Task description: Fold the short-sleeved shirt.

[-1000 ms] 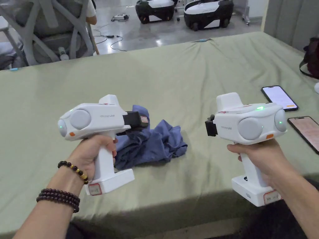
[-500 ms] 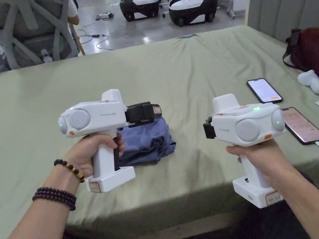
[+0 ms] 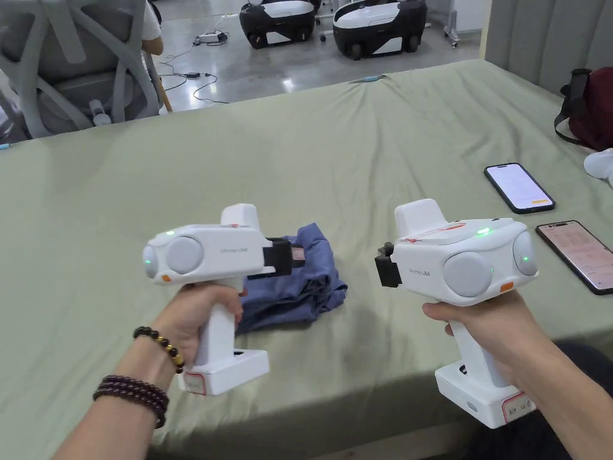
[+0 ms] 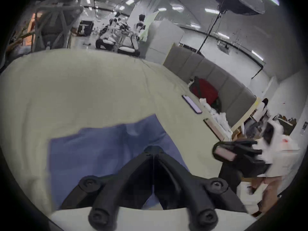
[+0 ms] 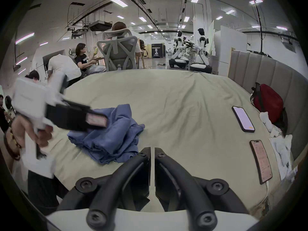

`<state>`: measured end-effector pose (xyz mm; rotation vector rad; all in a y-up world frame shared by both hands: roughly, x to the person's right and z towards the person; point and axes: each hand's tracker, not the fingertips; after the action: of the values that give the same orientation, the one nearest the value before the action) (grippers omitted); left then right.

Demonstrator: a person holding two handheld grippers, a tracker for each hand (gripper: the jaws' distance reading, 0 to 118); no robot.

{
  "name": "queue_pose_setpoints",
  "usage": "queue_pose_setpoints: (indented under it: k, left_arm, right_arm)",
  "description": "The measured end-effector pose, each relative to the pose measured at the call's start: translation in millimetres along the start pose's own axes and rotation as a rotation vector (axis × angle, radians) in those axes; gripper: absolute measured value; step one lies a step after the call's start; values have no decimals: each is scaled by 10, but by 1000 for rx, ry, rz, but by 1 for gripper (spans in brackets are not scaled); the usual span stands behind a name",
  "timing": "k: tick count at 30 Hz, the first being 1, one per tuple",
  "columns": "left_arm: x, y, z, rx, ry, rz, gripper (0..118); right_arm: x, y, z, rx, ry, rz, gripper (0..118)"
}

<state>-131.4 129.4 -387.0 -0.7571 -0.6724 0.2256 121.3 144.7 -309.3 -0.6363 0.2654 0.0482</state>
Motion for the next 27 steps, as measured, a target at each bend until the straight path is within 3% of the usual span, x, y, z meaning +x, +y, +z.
queue_pose_setpoints:
  k: [4, 7, 9, 13, 19, 23, 25, 26, 27]
  left_arm:
    - [-60, -118, -627, -110, 8, 8, 0]
    - [-131, -86, -628, -42, -55, 133, 0]
    - [-151, -33, -540, -45, -43, 127, 0]
    - [-159, -16, -16, 73, -26, 44, 0]
    - [-515, -170, 986, 244, 22, 207, 4]
    - [-625, -356, 1331, 260, 106, 203, 4]
    - [-691, -438, 1403, 259, 112, 206, 4]
    - [-726, -470, 1388, 252, 119, 222, 11]
    - [-754, -497, 1365, 248, 120, 231, 29]
  right_arm:
    - [60, -65, 108, 3, -19, -14, 5]
    - [127, -183, 162, -7, -30, -26, 5]
    - [147, -232, 128, -31, -31, -46, 5]
    - [2, -112, -54, -36, -7, -53, 5]
    - [-525, 274, -686, -17, 206, -36, 5]
    - [-601, 254, -1140, -88, 199, -96, 5]
    - [-573, 149, -1347, -129, 183, -85, 4]
    - [-564, 98, -1391, -120, 174, -78, 3]
    - [-569, 79, -1380, -96, 161, -63, 3]
